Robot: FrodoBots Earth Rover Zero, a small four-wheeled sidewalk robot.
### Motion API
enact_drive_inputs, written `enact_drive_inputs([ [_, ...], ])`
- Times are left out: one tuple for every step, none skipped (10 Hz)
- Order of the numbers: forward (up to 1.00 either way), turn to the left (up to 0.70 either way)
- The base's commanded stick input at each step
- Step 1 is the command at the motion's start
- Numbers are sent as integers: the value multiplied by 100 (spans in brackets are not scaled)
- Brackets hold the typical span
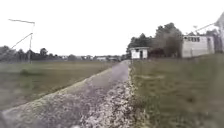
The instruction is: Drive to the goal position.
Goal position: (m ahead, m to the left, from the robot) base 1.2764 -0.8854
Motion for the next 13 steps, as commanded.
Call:
enact_drive_inputs([
  [10,0],
  [10,0],
  [10,0],
  [10,0],
  [11,0],
  [11,0],
  [11,0],
  [11,0],
  [11,0],
  [11,0],
  [11,0],
  [11,0],
  [10,0],
])
